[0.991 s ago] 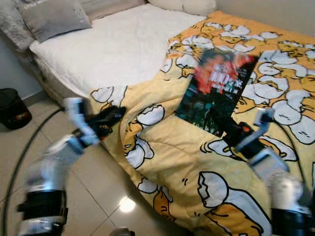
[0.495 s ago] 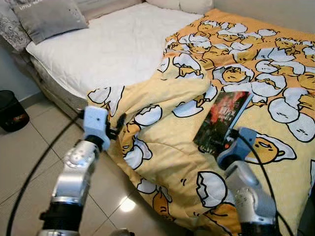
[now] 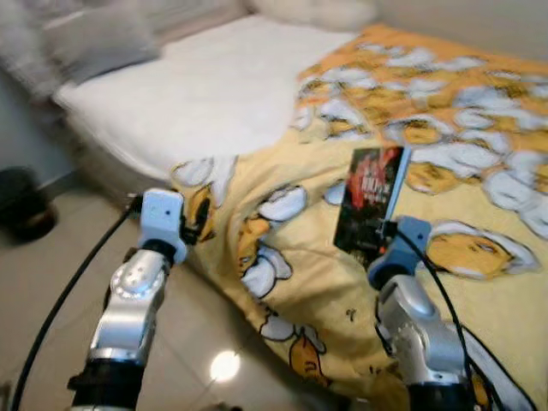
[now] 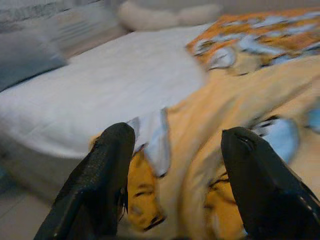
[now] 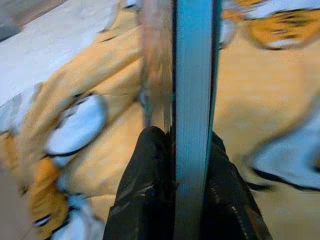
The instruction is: Clean up the room
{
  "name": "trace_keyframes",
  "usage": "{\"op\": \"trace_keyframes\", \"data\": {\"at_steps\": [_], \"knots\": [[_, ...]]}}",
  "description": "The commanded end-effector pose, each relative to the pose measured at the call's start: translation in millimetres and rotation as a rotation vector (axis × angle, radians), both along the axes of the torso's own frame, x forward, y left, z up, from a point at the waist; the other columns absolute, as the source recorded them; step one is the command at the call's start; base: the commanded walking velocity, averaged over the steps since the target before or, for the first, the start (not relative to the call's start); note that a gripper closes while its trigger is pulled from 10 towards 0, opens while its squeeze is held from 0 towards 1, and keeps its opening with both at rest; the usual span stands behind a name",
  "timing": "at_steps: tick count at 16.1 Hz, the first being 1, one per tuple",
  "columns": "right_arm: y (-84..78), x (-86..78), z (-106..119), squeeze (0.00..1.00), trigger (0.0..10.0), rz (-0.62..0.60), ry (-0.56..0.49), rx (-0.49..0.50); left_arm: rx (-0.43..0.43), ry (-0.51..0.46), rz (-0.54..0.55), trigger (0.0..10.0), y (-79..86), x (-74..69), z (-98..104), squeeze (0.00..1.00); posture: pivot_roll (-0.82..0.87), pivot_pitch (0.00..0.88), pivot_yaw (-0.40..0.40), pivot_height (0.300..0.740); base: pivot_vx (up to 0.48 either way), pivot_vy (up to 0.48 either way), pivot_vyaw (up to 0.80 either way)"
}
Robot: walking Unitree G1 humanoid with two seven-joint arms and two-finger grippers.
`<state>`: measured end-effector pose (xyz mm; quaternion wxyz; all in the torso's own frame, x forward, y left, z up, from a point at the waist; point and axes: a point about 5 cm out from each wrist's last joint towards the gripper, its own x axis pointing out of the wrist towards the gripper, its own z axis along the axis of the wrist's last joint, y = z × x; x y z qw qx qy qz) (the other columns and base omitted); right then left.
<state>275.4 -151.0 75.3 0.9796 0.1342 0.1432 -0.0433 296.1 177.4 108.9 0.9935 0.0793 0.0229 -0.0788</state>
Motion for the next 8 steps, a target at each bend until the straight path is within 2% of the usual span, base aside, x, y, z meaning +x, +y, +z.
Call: {"op": "trace_keyframes", "data": {"at_steps": [1, 5, 8], "knots": [[-9.2, 4.0, 8.1, 0.00, 10.0, -0.041, -0.045, -0.026, 0.016, -0.018, -0.009, 10.0, -3.9, 1.6, 3.4, 0.00, -0.01, 0.000, 0.034, 0.740, 0.000, 0.480, -0.80], [-8.4, 7.7, 12.2, 0.00, 10.0, -0.040, -0.066, -0.084, 0.019, -0.021, -0.004, 10.0, -4.2, 1.8, 2.7, 0.00, 0.00, 0.000, 0.029, 0.740, 0.000, 0.480, -0.80], [-12.6, 8.1, 12.2, 0.00, 10.0, -0.081, -0.074, -0.035, 0.020, -0.025, -0.001, 10.0, -4.1, 1.7, 2.9, 0.00, 0.00, 0.000, 0.025, 0.740, 0.000, 0.480, -0.79]]}}
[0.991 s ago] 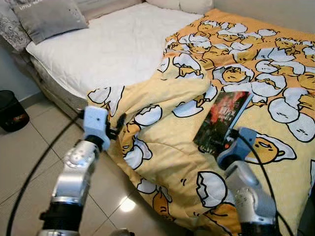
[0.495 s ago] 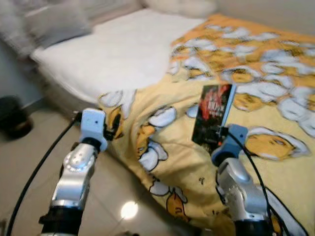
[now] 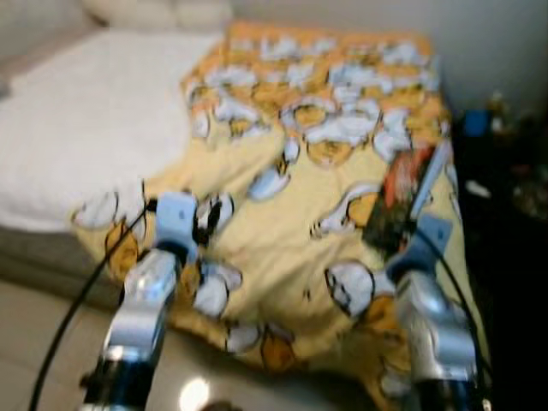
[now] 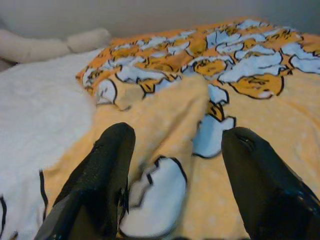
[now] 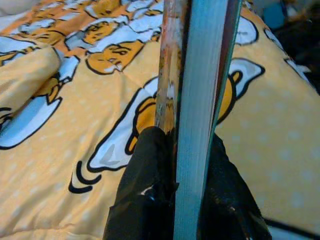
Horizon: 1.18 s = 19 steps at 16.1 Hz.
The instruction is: Clean up the room
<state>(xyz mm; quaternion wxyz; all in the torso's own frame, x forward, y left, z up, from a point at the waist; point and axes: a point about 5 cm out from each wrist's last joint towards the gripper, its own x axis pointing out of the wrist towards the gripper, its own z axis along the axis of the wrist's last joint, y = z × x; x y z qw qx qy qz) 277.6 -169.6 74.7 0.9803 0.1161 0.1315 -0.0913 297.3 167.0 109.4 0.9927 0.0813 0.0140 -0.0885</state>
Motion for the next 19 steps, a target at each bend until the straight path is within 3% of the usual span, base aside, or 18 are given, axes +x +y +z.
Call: {"op": "trace_keyframes", "data": {"at_steps": [1, 4, 6, 8, 11, 15, 19], "knots": [[5.9, 6.3, 13, 0.00, 10.0, 0.007, -0.069, 0.022, 0.018, -0.008, 0.021, 10.0, 6.4, 0.3, 2, 0.00, 0.00, 0.000, 0.025, 0.740, 0.000, 0.480, -0.79], [7.0, 7.0, 13, 0.00, 10.0, 0.001, -0.081, 0.037, 0.016, -0.008, 0.023, 10.0, 6.6, 0.3, 2, 0.00, 0.00, 0.000, 0.024, 0.740, 0.000, 0.480, -0.79], [8.0, 7.6, 15, 0.00, 10.0, -0.001, -0.124, 0.104, 0.012, -0.009, 0.026, 10.0, 6.8, 0.3, 1, 0.00, 0.00, 0.000, 0.025, 0.740, 0.000, 0.480, -0.79], [4.1, 6.9, 23, 0.00, 10.0, -0.041, -0.217, 0.066, 0.009, -0.007, 0.030, 10.0, 6.3, 1.0, 2, 0.00, 0.00, 0.000, 0.028, 0.740, 0.000, 0.480, -0.80], [9.4, 7.0, 25, 0.00, 10.0, -0.014, -0.239, 0.081, 0.007, -0.007, 0.032, 10.0, 6.9, 0.7, 2, 0.00, 0.00, 0.000, 0.027, 0.740, 0.000, 0.480, -0.80], [20.9, 9.1, 20, 0.00, 10.0, 0.101, -0.211, -0.069, 0.002, -0.004, 0.057, 10.0, 11.3, -0.6, 1, 0.00, 0.01, 0.000, 0.011, 0.740, 0.000, 0.480, -0.78], [28.1, 16.2, 23, 0.00, 10.0, 0.194, -0.227, -0.088, -0.003, -0.010, 0.082, 10.0, 14.0, -0.4, 1, 0.00, 0.01, 0.000, 0.000, 0.740, 0.000, 0.480, 0.00]]}}
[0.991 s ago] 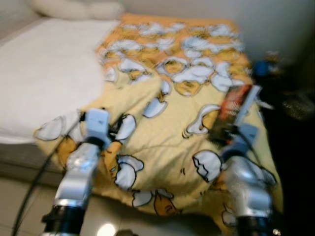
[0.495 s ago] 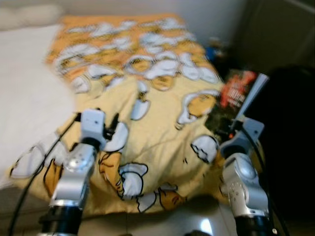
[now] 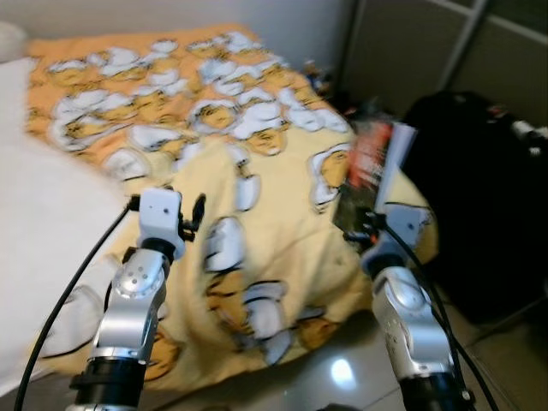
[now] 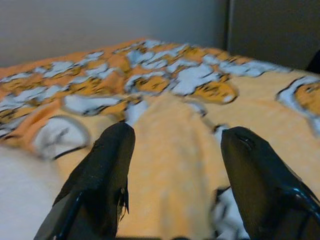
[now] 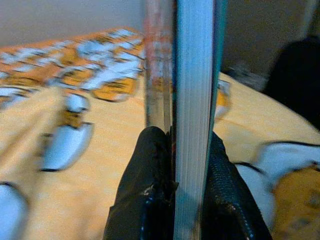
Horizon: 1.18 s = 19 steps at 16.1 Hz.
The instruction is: Clean up the room
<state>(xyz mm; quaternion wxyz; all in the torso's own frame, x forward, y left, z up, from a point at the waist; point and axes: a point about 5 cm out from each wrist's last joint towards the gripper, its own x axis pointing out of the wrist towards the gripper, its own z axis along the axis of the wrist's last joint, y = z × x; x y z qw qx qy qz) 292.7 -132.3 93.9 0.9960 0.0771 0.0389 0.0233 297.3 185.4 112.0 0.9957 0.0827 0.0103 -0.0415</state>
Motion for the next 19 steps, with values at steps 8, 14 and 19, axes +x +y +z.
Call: {"op": "trace_keyframes", "data": {"at_steps": [8, 14, 19], "knots": [[14.5, 0.0, 12, 0.00, 10.0, 0.203, -0.060, -0.035, 0.005, 0.003, 0.001, 10.0, -1.2, -1.7, 0, 0.00, 0.02, 0.000, 0.004, 0.740, 0.000, 0.480, 0.05], [15.1, -2.9, 7, 0.00, 10.0, 0.202, -0.032, 0.004, 0.014, 0.007, -0.005, 10.0, -1.8, -1.6, 0, 0.00, 0.02, 0.000, 0.012, 0.740, 0.000, 0.480, 0.51], [8.5, -3.0, 4, 0.00, 10.0, 0.162, 0.009, 0.047, 0.018, 0.004, 0.000, 10.0, -0.8, -1.9, 1, 0.00, 0.02, 0.000, 0.009, 0.740, 0.000, 0.480, 0.00]]}}
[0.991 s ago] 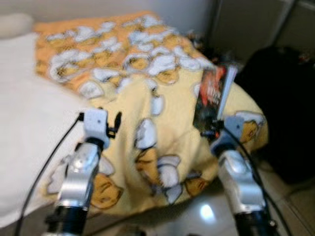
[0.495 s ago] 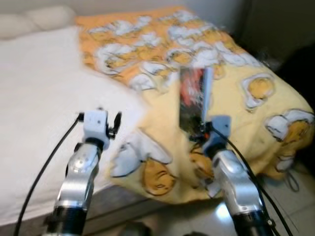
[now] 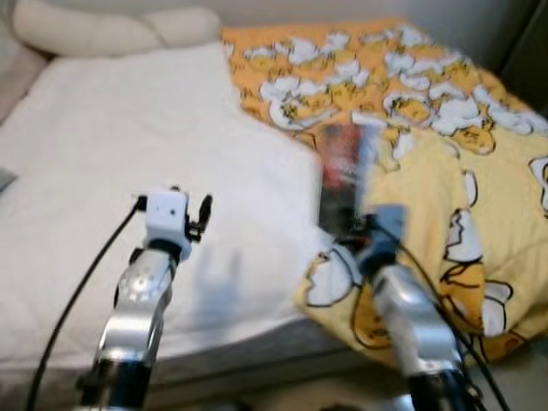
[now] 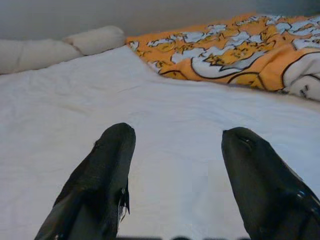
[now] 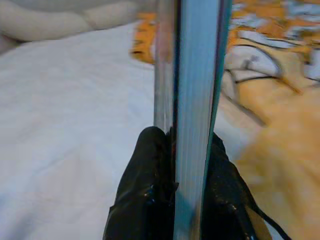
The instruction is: Clean up the room
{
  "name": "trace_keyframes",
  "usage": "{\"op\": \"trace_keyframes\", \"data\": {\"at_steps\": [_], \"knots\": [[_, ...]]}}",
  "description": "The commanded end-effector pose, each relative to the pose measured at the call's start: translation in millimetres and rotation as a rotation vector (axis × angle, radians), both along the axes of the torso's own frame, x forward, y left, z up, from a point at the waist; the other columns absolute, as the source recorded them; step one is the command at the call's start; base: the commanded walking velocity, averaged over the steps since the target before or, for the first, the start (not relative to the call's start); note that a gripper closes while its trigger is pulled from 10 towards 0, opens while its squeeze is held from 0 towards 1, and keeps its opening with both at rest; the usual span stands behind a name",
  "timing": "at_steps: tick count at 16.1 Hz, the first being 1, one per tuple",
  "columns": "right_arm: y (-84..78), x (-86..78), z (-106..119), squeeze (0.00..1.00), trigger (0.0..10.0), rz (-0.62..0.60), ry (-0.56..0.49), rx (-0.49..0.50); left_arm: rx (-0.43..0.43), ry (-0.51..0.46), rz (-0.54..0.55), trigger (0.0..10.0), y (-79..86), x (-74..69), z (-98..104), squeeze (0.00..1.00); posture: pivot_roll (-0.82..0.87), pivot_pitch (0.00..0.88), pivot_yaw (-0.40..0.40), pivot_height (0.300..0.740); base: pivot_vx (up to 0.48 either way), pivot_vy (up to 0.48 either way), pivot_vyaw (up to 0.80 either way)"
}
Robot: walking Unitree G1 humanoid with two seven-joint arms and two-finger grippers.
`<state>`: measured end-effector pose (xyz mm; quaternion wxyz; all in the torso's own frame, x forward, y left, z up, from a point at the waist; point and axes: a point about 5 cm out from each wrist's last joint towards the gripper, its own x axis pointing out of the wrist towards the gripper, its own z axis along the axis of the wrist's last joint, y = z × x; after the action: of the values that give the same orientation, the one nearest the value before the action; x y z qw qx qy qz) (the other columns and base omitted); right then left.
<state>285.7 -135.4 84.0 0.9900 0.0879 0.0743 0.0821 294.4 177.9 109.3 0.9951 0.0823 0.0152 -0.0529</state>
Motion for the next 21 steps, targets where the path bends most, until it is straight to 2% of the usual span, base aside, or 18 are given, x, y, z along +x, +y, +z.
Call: {"op": "trace_keyframes", "data": {"at_steps": [1, 4, 6, 11, 14, 17, 21], "knots": [[11.5, 3.6, 13, 0.00, 10.0, 0.039, -0.047, 0.027, 0.018, -0.008, 0.022, 10.0, 6.6, 0.6, 4, 0.00, 0.02, 0.000, 0.007, 0.740, 0.000, 0.480, 0.00], [14.3, 2.4, 13, 0.00, 10.0, 0.073, -0.056, -0.005, 0.017, -0.007, 0.023, 10.0, 6.3, 0.3, 4, 0.00, 0.02, 0.000, 0.004, 0.740, 0.000, 0.480, 0.00], [22.6, 0.7, 13, 0.00, 10.0, 0.136, -0.065, -0.063, 0.018, -0.007, 0.025, 10.0, 6.3, -0.1, 3, 0.00, 0.02, 0.000, 0.000, 0.740, 0.000, 0.480, 0.80], [21.8, -0.6, 11, 0.00, 10.0, 0.137, -0.051, -0.035, 0.019, -0.008, 0.024, 10.0, 5.8, -1.0, 3, 0.00, 0.03, 0.000, 0.000, 0.740, 0.000, 0.480, 0.79], [18.5, -0.3, 9, 0.00, 10.0, 0.107, -0.040, -0.012, 0.021, -0.008, 0.021, 10.0, 6.1, -1.2, 3, 0.00, 0.02, 0.000, -0.001, 0.740, 0.000, 0.480, 0.00], [17.0, 1.6, 9, 0.00, 10.0, 0.108, -0.036, -0.008, 0.051, -0.009, 0.005, 10.0, 4.3, -0.1, 3, 0.00, 0.03, 0.000, -0.004, 0.740, 0.000, -0.160, 0.00], [12.2, 9.3, 12, 0.00, 10.0, 0.102, -0.023, 0.028, 0.028, -0.018, 0.000, 10.0, 3.3, -0.8, 5, 0.00, 0.04, 0.000, -0.014, 0.740, 0.000, -0.192, 0.00]]}}
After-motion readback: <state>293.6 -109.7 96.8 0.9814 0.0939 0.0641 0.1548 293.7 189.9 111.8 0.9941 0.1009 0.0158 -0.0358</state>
